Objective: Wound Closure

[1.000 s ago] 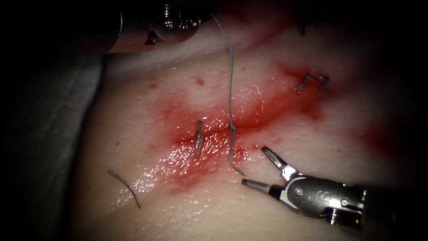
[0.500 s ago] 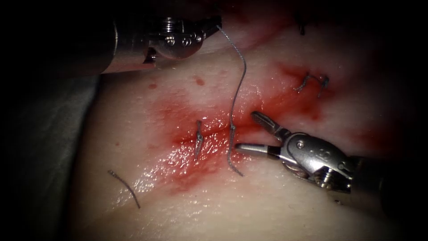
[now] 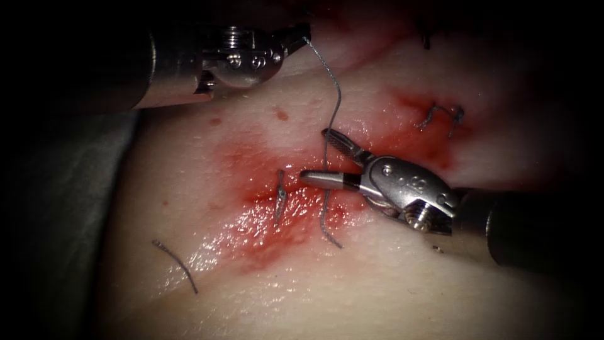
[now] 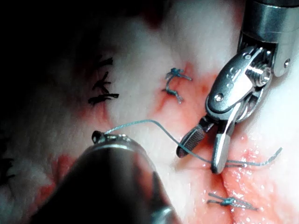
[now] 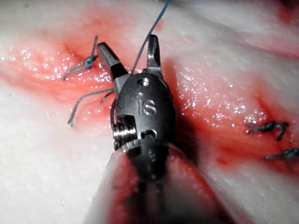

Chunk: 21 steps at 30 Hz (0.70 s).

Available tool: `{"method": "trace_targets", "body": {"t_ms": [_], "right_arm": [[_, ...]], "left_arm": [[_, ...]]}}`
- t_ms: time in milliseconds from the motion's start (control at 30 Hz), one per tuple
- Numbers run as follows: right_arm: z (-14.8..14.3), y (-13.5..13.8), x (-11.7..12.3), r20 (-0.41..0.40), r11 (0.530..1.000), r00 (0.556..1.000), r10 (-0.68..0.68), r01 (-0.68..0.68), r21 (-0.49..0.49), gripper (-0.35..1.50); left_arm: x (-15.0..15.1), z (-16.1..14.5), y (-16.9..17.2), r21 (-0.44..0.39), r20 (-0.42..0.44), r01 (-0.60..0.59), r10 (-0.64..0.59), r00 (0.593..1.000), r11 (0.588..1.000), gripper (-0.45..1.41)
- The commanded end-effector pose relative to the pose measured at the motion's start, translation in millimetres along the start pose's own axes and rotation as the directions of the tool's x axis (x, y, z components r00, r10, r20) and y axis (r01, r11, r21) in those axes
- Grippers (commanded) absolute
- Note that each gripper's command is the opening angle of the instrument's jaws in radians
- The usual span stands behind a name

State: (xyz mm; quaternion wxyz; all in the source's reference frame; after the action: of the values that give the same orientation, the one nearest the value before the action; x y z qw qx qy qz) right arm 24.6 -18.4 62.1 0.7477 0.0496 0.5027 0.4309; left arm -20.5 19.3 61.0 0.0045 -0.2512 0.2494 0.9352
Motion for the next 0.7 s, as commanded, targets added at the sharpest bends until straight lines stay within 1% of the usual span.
{"method": "trace_targets", "body": {"t_ms": [33, 100, 567, 700], "right_arm": [[1.2, -0.4, -0.4, -0.001, 1.0, 1.0, 0.001, -0.001, 0.004, 1.28], [1.6, -0.4, -0.3, -0.001, 1.0, 1.0, 0.001, -0.001, 0.006, 1.25], [3.2, -0.3, -1.0, -0.003, 1.0, 1.0, 0.019, -0.019, 0.014, 1.25], [3.6, -0.1, -0.9, -0.003, 1.0, 1.0, 0.018, -0.018, 0.013, 1.21]], "left_arm": [[0.2, 0.7, 0.2, 0.001, 0.0, 0.001, -0.001, 1.0, 1.0, -0.45], [0.4, 0.7, 0.2, 0.001, -0.003, 0.002, -0.002, 1.0, 1.0, -0.45], [1.4, -0.2, 0.4, 0.008, -0.012, 0.001, 0.0, 1.0, 1.0, -0.45], [1.7, -0.3, 0.6, 0.012, -0.014, 0.001, -0.001, 1.0, 1.0, -0.45]]}}
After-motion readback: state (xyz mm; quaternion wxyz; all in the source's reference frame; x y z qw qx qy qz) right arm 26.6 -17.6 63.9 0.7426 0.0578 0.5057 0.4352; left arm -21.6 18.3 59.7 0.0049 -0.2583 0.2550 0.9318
